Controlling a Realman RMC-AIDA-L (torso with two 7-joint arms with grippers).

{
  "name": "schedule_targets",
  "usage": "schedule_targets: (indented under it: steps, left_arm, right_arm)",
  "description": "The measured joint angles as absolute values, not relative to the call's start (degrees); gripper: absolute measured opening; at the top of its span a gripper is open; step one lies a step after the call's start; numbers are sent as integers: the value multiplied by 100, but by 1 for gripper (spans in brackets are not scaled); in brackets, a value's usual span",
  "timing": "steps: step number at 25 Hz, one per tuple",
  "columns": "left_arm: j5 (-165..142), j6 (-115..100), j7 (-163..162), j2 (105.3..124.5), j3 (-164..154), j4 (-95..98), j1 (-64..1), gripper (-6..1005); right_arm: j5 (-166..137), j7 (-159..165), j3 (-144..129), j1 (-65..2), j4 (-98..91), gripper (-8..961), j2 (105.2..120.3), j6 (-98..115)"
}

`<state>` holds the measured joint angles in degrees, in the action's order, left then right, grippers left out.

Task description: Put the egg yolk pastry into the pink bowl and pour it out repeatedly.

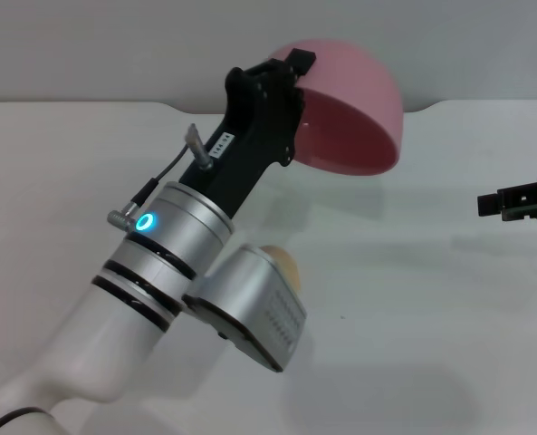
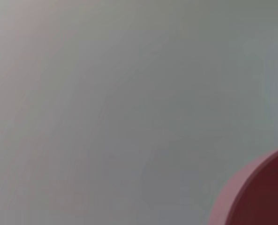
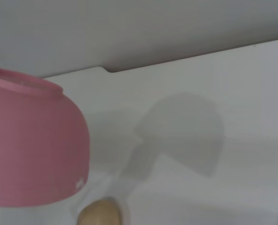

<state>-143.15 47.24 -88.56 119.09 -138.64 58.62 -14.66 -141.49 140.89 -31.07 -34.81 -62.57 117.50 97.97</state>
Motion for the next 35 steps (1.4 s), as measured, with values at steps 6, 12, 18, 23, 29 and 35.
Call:
schedule_targets:
  steps: [6, 12, 18, 23, 29, 35]
  left_arm:
    - [-13672, 4812, -9142, 11900, -13790, 6060, -1523, -1]
    - [-11019, 2139, -9389, 11828, -11745, 7843, -1172, -1]
    - [-10244, -3126, -11205, 11734, -8050, 7451, -1888, -1]
    - [-11624, -6750, -12894, 11420, -5817, 6579, -2869, -1]
    - [-13498, -8117, -14502, 11365, -5482, 7163, -2808, 0]
    - [-14285, -8849, -14776, 11668, -5435, 7973, -2532, 0]
  right_arm:
    - [-14109, 14063, -3159, -3488, -6248, 512, 11763, 9754]
    - [-14088, 14040, -3741, -3651, -6239, 512, 11813, 9629]
    - [-14064, 14035, -4252, -3849, -6079, 513, 11830, 9431]
    - [-13973, 13909, -4568, -3973, -5923, 514, 11837, 9226]
    - [-13046, 12904, -5217, -4004, -5280, 515, 11871, 8455]
    - [-12351, 11979, -6258, -4251, -4463, 515, 11886, 7504]
